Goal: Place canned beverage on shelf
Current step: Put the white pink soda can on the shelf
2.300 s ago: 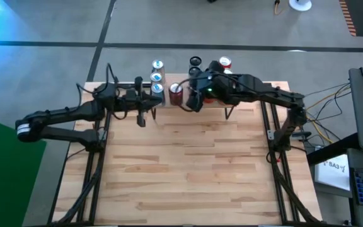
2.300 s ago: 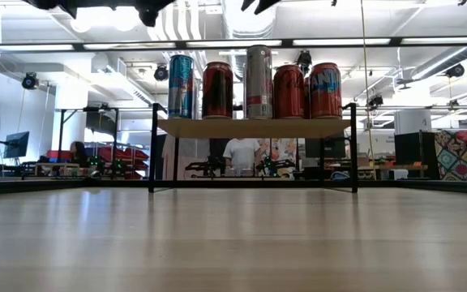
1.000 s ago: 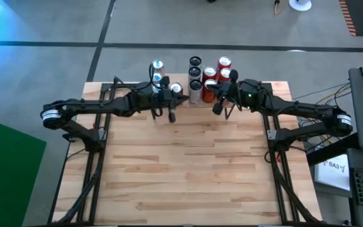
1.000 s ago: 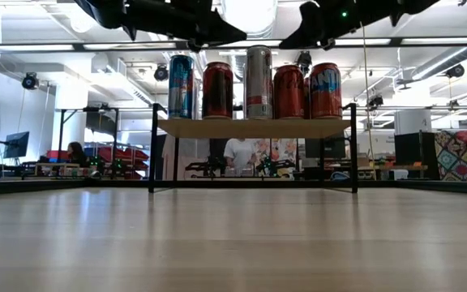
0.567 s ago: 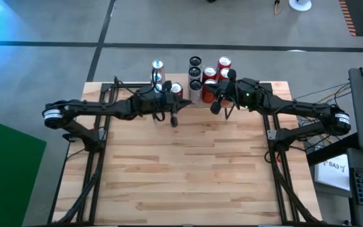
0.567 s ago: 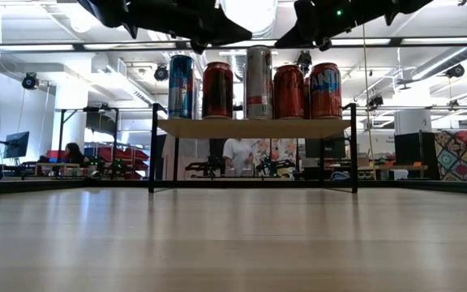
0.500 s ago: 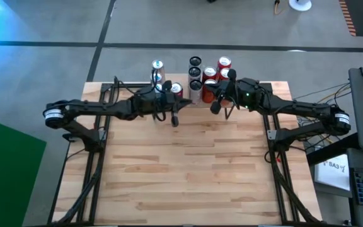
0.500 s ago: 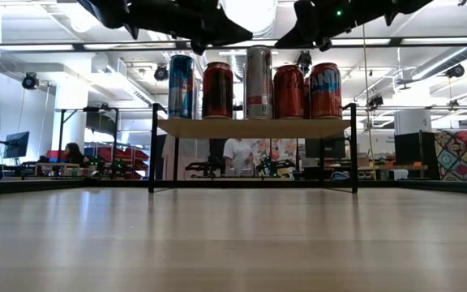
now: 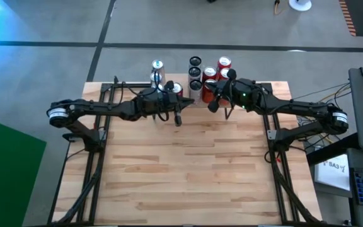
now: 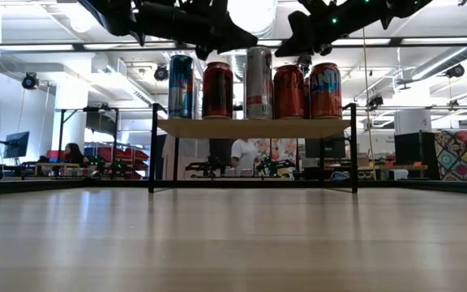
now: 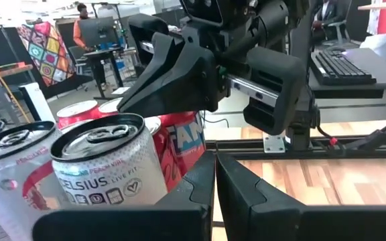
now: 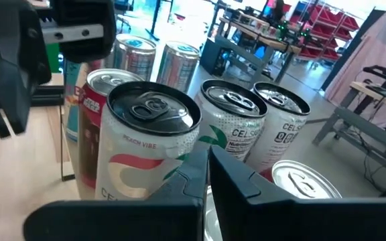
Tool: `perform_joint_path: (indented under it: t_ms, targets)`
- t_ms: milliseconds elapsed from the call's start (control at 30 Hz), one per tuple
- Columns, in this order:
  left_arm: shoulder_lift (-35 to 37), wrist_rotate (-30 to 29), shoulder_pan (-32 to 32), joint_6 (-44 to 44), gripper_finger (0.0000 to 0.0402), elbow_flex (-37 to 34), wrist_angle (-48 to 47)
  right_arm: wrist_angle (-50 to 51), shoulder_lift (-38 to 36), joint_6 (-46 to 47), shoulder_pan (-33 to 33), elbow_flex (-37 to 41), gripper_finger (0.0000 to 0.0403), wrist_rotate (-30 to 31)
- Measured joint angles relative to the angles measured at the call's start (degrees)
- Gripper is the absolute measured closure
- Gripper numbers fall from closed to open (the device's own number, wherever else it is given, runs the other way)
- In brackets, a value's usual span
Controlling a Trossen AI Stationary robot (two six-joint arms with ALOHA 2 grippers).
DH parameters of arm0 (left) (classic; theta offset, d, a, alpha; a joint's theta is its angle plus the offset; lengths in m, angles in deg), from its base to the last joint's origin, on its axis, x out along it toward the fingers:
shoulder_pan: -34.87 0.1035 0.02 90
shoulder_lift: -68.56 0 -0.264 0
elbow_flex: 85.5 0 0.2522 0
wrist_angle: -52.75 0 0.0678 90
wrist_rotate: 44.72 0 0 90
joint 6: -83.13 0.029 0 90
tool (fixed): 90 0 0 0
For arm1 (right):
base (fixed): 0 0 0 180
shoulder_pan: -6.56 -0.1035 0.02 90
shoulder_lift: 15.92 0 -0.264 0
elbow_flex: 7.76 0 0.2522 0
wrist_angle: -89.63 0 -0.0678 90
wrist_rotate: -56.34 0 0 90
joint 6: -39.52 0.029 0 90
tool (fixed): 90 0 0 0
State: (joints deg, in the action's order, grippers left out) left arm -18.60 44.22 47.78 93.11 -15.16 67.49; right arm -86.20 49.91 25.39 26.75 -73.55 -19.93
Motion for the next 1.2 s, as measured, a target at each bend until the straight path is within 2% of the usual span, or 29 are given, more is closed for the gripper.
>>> perform_joint_path:
  t_ms: [200, 367, 1200]
  targets:
    - [-0.81, -0.42, 0.03, -0.01, 0.0402, 0.00, 1.69, 0.02, 0.00, 0.03, 0.00, -0.02, 0.0394, -0.07]
    - [-1.12, -5.01, 0.15, 0.17, 0.0402, 0.00, 1.65, -0.35, 0.00, -0.32, 0.00, -0.04, 0.0394, -0.10]
    - [-2.46, -5.31, 0.31, 0.01, 0.0402, 0.00, 3.37, -1.00, -0.03, 0.09, -0.04, -0.04, 0.0394, -0.44]
